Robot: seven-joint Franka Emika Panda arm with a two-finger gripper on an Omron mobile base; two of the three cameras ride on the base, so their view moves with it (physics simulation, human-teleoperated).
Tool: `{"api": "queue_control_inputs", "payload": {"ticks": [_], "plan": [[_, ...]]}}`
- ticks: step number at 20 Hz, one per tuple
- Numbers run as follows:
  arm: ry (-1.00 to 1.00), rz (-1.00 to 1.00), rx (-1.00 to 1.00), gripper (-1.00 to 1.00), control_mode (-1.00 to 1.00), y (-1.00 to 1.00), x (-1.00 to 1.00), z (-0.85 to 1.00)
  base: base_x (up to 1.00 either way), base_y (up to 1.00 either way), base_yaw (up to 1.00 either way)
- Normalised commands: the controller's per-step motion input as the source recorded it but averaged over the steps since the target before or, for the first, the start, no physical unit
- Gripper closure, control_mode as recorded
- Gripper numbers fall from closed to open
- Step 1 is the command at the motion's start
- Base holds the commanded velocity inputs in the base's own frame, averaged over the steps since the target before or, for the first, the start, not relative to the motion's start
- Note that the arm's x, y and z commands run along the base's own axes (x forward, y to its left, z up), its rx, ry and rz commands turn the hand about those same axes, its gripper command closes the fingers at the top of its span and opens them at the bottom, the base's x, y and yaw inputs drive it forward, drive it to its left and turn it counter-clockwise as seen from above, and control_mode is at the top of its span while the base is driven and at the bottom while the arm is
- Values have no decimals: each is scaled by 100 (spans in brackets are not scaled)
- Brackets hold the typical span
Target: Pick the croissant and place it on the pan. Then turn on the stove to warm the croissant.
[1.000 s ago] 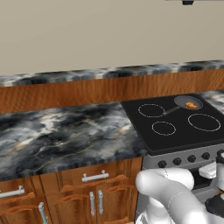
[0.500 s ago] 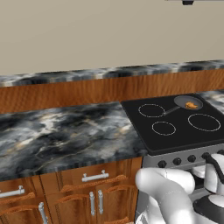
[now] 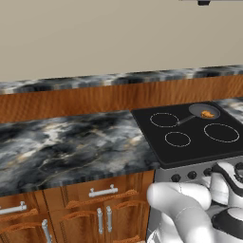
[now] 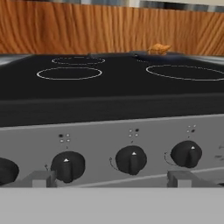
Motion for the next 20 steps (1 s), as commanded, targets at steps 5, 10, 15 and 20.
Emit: {"api": "queue_control_inputs", "payload": {"ticks": [5,10,15,20], "plan": [[0,0,2,-100,-100,-8,25,0,0,0,0],[0,0,1,-100,-100,-26,13,0,0,0,0],[0,0,0,-100,-100,-16,8,-6,0,0,0],[0,0,0,-100,-100,-2,3,-21,0,0,0]]}}
